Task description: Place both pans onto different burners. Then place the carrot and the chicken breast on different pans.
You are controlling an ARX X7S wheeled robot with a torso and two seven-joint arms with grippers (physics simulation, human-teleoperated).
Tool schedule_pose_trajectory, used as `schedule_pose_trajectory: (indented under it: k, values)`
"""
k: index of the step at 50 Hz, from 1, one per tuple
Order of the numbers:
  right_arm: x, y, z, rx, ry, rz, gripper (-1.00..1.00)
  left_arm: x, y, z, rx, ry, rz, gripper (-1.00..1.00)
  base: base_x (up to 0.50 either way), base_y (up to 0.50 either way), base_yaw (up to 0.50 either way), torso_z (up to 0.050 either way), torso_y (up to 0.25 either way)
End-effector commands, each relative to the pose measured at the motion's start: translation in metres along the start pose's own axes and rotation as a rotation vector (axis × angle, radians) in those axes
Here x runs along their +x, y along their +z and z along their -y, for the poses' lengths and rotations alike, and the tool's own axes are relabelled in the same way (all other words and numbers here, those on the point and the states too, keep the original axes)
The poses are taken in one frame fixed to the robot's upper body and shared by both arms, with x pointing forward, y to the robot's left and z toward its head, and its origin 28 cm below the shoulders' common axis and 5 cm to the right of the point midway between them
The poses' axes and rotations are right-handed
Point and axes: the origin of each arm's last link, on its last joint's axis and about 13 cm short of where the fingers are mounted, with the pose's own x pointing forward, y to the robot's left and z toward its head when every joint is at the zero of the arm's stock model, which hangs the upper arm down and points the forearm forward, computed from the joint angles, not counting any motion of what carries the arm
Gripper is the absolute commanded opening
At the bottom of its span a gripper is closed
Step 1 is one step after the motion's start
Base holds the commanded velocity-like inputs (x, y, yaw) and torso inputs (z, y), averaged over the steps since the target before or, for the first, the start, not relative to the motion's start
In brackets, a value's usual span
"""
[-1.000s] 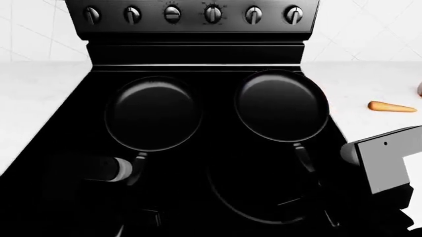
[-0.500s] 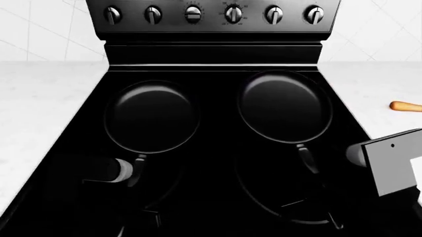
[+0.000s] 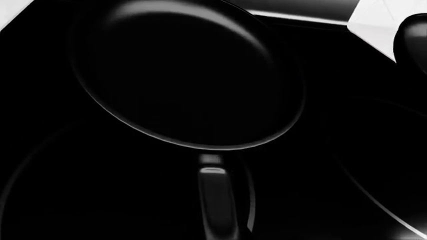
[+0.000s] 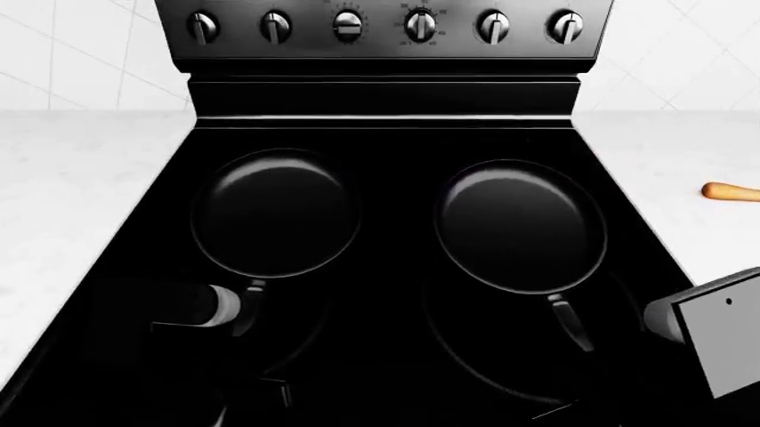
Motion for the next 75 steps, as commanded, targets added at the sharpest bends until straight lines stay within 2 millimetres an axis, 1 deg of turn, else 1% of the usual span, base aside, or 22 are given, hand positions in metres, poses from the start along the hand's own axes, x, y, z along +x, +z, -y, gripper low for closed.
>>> schedule_pose_trajectory:
  k: [1, 11, 27, 53, 72, 73, 75]
  values:
    - [-0.003, -0.002, 0.012, -0.021, -0.108, 0.020, -1.00, 0.000, 0.005, -0.001, -0.018, 0.010, 0.035, -1.00, 0.00, 0.00, 0.00, 0.000, 0.000]
    - [-0.001, -0.011, 0.020, -0.048, -0.128, -0.029, -1.00, 0.003, 0.003, -0.003, -0.026, 0.011, 0.026, -1.00, 0.00, 0.00, 0.00, 0.001, 0.003]
    - [0.000, -0.022, 0.024, -0.060, -0.137, -0.086, -1.00, 0.005, 0.002, -0.004, -0.029, 0.016, 0.020, -1.00, 0.00, 0.00, 0.00, 0.001, 0.003]
    - [0.006, -0.034, 0.027, -0.079, -0.166, -0.173, -1.00, 0.005, -0.001, -0.005, -0.041, 0.019, 0.010, -1.00, 0.00, 0.00, 0.00, 0.001, 0.002]
    - [0.006, -0.040, 0.026, -0.076, -0.161, -0.215, -1.00, 0.005, -0.002, -0.005, -0.051, 0.024, -0.002, -1.00, 0.00, 0.00, 0.00, 0.001, 0.002]
    - [0.006, -0.040, 0.026, -0.078, -0.159, -0.220, 1.00, 0.005, -0.003, -0.005, -0.051, 0.026, -0.003, -1.00, 0.00, 0.00, 0.00, 0.000, 0.000]
    - [0.006, -0.040, 0.025, -0.082, -0.150, -0.227, 1.00, 0.006, -0.003, -0.005, -0.050, 0.025, -0.001, -1.00, 0.00, 0.00, 0.00, 0.000, 0.000]
